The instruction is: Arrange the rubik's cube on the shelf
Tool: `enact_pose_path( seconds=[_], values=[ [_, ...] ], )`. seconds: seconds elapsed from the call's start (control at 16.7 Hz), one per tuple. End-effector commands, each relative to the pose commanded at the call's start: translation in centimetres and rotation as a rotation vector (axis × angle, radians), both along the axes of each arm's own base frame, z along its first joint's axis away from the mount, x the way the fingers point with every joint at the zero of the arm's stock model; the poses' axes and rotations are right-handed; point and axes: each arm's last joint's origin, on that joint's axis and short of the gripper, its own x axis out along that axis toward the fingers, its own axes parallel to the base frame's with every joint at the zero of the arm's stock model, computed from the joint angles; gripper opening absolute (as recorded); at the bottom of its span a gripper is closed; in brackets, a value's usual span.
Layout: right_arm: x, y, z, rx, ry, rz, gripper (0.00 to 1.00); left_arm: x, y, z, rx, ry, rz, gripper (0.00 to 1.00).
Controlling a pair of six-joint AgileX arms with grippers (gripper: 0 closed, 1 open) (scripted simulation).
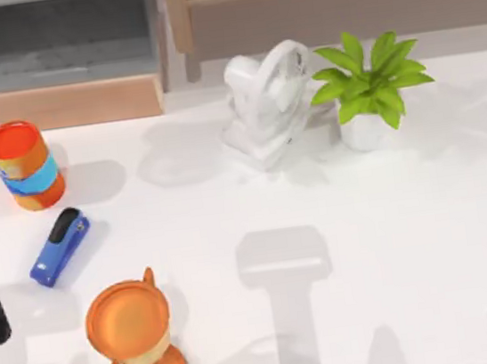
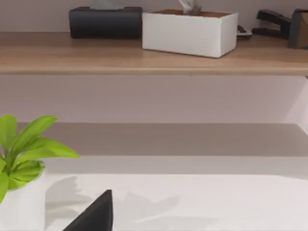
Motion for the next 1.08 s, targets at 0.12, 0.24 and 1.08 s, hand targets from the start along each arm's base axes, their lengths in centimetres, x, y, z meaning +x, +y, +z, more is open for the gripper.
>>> enact_pose_path(
  seconds=[0.12,0.24,1.08],
  values=[
    [0.0,0.0,0.0,0.0,0.0,0.0,1.0,0.9,0.5,-0.2,0.084,0.085,-0.005,1.0],
    [0.0,0.0,0.0,0.0,0.0,0.0,1.0,2.2,1.3,-0.5,0.169,0.182,-0.022,1.0],
    [0.0,0.0,0.0,0.0,0.0,0.0,1.0,16.5,14.0,-3.0,0.879,0.242,-0.151,1.0]
  ],
)
